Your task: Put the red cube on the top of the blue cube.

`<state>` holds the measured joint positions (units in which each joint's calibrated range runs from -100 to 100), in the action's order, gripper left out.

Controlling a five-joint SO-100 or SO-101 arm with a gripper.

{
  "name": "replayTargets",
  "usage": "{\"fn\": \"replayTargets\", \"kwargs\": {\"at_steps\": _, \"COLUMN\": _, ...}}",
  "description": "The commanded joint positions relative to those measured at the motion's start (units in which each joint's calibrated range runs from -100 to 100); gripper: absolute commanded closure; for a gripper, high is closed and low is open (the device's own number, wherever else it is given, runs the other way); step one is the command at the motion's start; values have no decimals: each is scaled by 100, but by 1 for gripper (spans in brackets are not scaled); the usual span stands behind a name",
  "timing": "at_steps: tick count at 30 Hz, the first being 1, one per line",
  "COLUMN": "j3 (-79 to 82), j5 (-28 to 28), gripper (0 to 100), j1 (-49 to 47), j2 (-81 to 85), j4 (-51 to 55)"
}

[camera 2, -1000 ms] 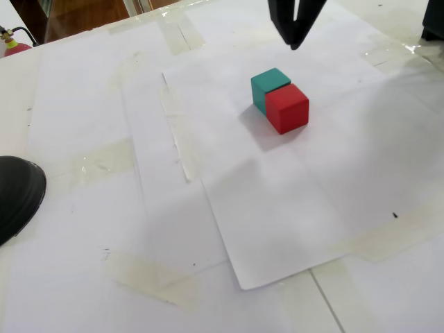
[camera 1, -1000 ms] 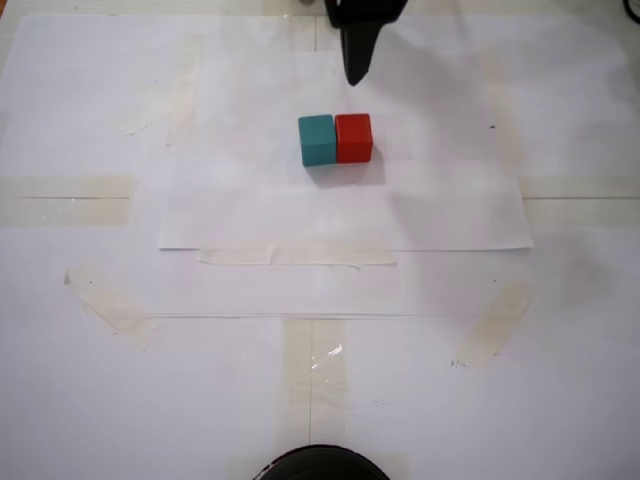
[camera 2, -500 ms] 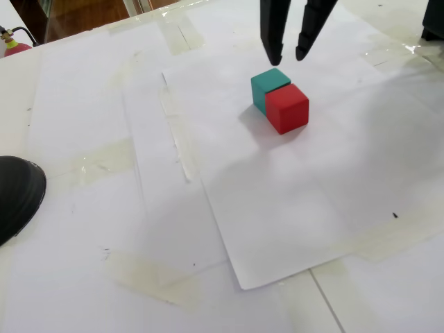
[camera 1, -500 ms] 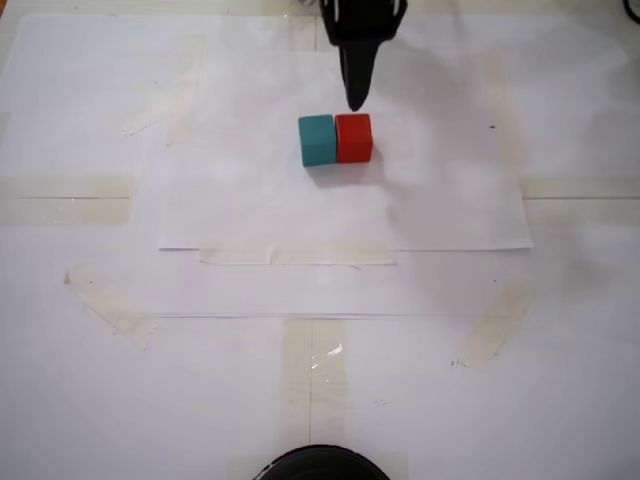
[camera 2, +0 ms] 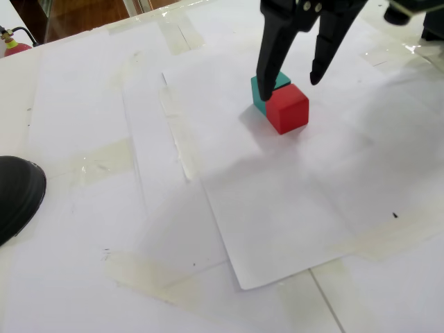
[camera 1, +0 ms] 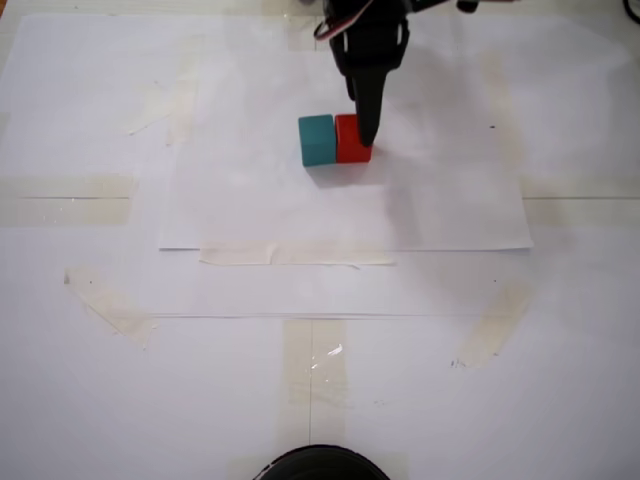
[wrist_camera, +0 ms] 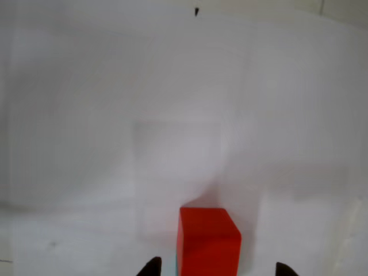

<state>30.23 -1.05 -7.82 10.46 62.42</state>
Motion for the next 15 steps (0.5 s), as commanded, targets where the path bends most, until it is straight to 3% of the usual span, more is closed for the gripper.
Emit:
{"fn": "replayTargets", "kwargs": {"at_steps": 1, "j3": 23, "j5": 73, "gripper": 68, "j1": 55, "j2": -24, "j4": -115}}
{"fn": "replayTargets", "kwargs": {"at_steps": 15, "j3": 486, "j5": 39, "gripper": 66, "j1": 177, "j2": -307, "j4": -621}}
